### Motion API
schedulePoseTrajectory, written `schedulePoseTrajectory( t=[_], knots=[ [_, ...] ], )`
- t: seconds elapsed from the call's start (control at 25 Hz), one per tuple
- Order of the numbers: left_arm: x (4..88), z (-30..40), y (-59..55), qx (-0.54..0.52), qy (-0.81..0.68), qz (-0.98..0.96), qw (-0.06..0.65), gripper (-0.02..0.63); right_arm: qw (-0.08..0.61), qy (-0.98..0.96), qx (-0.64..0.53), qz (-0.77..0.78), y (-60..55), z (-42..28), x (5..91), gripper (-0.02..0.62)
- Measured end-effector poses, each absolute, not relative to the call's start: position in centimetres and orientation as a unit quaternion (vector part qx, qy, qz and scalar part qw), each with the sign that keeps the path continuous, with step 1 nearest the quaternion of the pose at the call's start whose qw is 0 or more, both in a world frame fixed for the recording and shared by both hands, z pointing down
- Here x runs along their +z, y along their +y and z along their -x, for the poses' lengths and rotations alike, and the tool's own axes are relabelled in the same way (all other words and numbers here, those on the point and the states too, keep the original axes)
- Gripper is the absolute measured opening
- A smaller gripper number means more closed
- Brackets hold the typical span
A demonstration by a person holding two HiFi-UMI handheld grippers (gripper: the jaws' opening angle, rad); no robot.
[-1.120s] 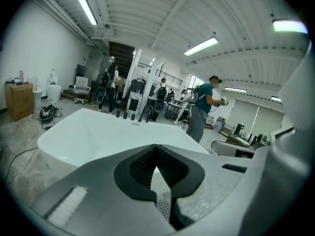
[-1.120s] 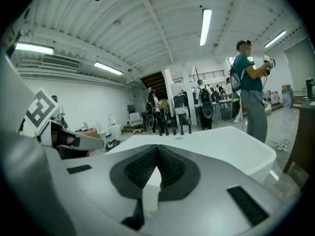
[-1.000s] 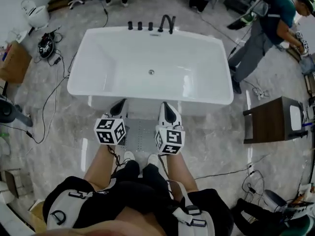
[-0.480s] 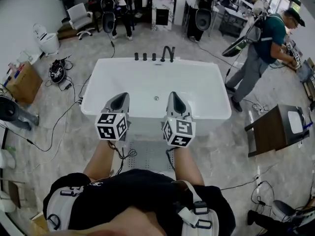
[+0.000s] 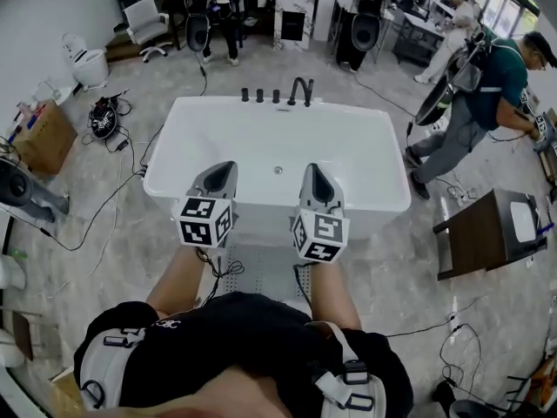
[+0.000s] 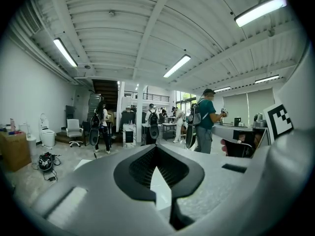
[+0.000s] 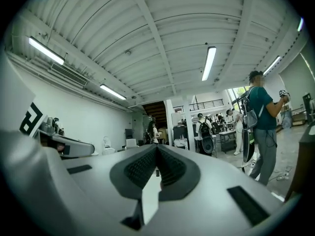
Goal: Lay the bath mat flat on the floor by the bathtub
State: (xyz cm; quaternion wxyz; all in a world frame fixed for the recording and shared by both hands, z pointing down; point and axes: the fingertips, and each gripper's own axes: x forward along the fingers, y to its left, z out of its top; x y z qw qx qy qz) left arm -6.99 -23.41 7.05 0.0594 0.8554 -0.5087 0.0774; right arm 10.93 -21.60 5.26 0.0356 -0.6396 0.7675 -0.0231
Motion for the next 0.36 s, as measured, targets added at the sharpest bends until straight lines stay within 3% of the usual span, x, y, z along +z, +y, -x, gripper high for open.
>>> schedulePoseTrajectory(
  t=[0.36],
  knots=[
    [6.79, 7.10, -23.46, 0.079, -0.511, -0.854, 0.060, 0.005, 0.035, 0.768, -0.025, 0.639, -21.61, -10.92, 4.95, 0.006]
  ],
)
